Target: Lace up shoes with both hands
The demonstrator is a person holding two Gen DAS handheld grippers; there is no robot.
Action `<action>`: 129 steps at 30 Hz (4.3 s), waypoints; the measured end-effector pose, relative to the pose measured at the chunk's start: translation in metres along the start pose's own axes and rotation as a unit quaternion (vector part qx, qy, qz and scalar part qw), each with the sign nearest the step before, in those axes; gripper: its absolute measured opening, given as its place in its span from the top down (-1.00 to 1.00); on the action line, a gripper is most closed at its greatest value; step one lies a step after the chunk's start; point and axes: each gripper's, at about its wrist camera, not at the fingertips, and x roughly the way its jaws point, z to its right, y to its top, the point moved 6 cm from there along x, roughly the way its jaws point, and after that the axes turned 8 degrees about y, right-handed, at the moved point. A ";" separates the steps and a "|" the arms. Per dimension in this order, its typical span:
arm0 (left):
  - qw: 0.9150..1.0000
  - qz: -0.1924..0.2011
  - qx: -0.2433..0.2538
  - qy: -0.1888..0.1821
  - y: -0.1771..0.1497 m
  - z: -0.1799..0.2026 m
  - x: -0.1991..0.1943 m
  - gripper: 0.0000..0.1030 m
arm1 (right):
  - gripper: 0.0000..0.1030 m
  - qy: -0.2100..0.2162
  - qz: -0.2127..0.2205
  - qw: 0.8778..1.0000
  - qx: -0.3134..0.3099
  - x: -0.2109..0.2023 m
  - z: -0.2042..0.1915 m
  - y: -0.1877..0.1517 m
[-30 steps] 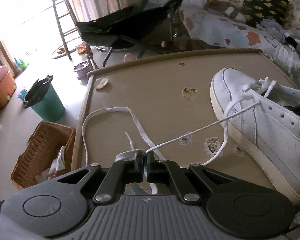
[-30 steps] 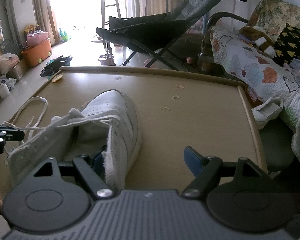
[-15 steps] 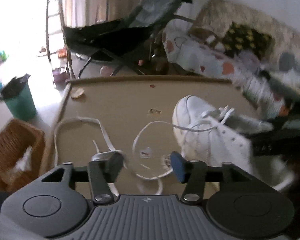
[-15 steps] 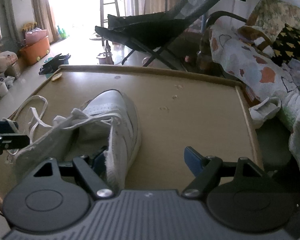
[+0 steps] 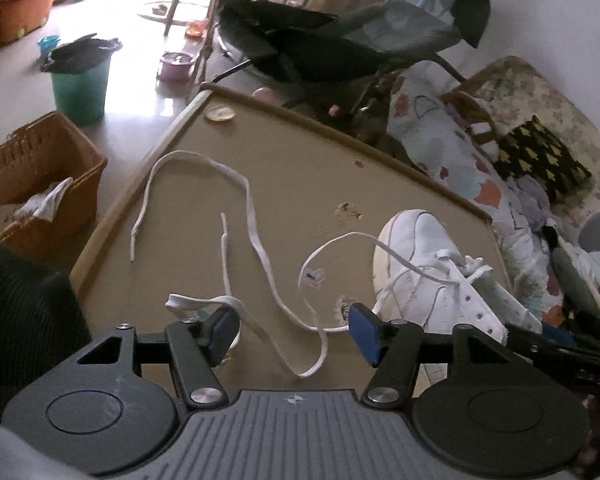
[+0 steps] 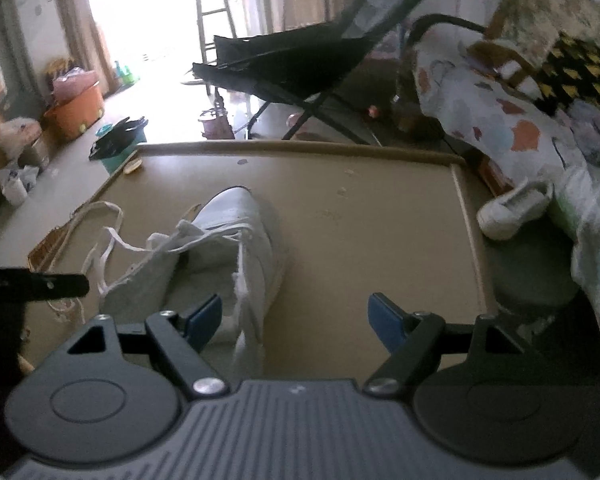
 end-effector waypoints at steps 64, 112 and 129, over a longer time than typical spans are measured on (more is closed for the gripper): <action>0.974 -0.138 -0.017 -0.179 0.096 0.131 -0.190 -0.22 | -0.55 0.003 -0.026 0.993 0.111 -0.012 0.011 0.023; 0.986 -0.156 -0.039 -0.045 -0.013 0.011 -0.004 -0.22 | 0.76 0.111 -0.136 0.948 -0.264 0.024 -0.085 0.085; 0.984 -0.156 -0.030 -0.082 -0.023 0.008 -0.003 -0.23 | 0.48 0.131 -0.376 0.790 -0.465 0.103 -0.153 0.048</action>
